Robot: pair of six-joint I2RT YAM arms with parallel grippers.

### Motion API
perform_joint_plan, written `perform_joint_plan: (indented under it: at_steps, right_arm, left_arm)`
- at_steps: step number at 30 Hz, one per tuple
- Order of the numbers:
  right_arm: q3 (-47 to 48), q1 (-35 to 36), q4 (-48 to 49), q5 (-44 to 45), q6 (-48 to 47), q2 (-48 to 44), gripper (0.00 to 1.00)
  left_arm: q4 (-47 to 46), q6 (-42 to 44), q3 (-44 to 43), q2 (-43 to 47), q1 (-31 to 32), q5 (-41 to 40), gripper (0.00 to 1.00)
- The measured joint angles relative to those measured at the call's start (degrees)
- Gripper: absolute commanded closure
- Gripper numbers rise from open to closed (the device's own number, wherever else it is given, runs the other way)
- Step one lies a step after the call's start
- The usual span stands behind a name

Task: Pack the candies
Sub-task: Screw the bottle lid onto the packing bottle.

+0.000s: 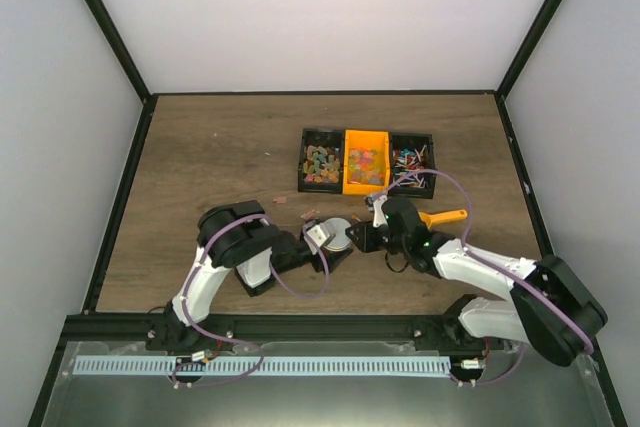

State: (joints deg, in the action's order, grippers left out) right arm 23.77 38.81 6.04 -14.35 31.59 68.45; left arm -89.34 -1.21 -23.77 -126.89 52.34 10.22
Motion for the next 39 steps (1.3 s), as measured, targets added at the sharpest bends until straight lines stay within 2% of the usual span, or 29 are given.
perform_joint_plan:
  at_steps: [8,25,39]
  right_arm:
    - [2.12,-0.92,1.64,0.52,-1.36,3.19,0.99]
    - [0.61,-1.29,6.64,1.42,-1.81,3.48,0.99]
    - [-5.64,0.24,10.29,2.34,2.80,-2.23,0.99]
  left_arm:
    - [0.00,-0.09,-0.04,-0.04,0.00,-0.31,0.15]
    - [0.00,0.22,-0.02,-0.07,-0.02,0.02,0.15]
    - [0.00,0.83,-0.02,-0.15,-0.20,0.90,0.15]
